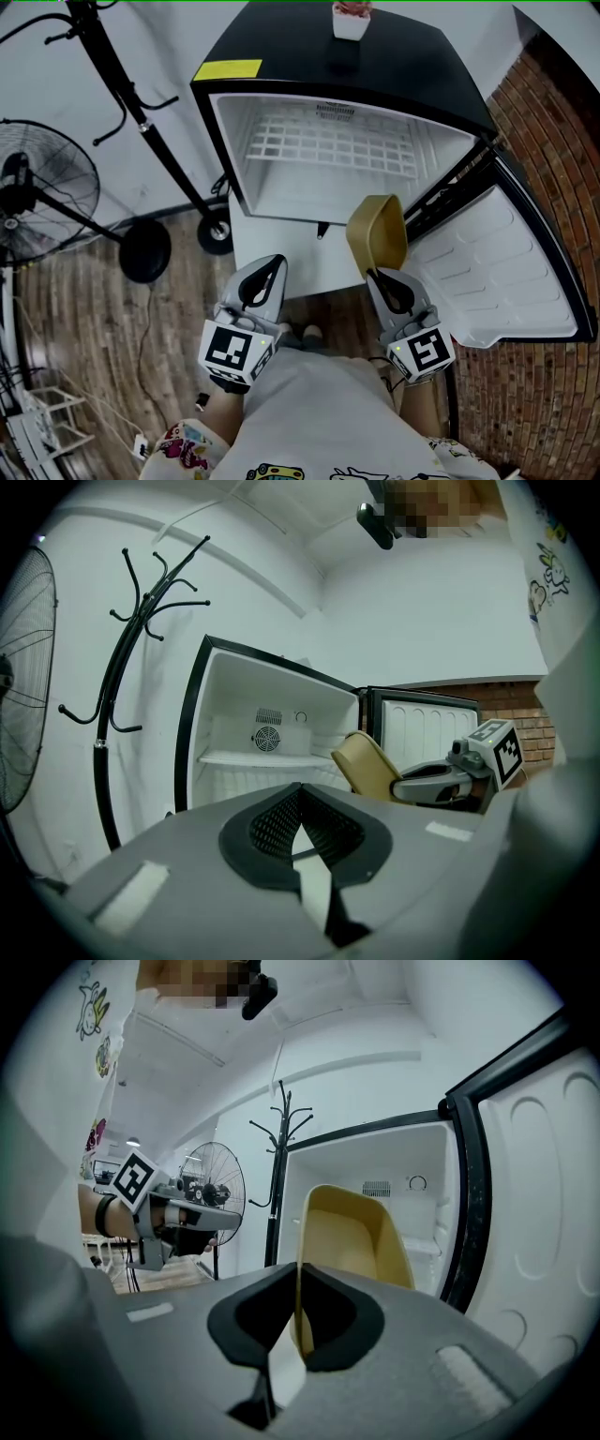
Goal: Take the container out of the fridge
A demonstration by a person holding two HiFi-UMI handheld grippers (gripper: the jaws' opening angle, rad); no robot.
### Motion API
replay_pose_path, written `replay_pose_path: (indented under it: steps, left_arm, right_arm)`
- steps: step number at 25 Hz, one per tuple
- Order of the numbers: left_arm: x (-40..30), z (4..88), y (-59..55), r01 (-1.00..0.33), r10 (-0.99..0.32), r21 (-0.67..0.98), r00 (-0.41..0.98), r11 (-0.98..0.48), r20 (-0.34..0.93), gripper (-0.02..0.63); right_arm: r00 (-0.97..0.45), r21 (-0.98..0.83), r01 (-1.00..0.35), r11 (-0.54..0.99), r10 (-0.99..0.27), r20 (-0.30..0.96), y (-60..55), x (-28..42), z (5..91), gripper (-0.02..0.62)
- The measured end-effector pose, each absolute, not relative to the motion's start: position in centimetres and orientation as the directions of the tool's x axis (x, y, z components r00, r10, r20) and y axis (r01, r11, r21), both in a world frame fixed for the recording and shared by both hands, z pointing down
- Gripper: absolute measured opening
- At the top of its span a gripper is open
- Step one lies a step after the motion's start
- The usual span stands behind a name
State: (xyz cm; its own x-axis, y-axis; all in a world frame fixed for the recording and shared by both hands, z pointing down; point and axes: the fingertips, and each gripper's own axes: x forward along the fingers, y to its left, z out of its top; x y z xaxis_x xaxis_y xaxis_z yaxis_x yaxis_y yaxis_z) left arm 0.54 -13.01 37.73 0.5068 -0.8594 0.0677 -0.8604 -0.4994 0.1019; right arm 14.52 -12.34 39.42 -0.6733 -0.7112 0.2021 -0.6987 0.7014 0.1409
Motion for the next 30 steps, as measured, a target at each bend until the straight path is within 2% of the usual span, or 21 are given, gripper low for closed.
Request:
replay_pose_path:
  steps: [30]
  left_arm:
    - [0.16,37.6,-13.03,-0.88,-0.878,0.096,0.473,-0.466,0.072,-0.002]
  right_arm:
    - [-0.683,0.093,-0.708,0.7,-0.712,0.166,-12.93,15.08,38.96,0.015]
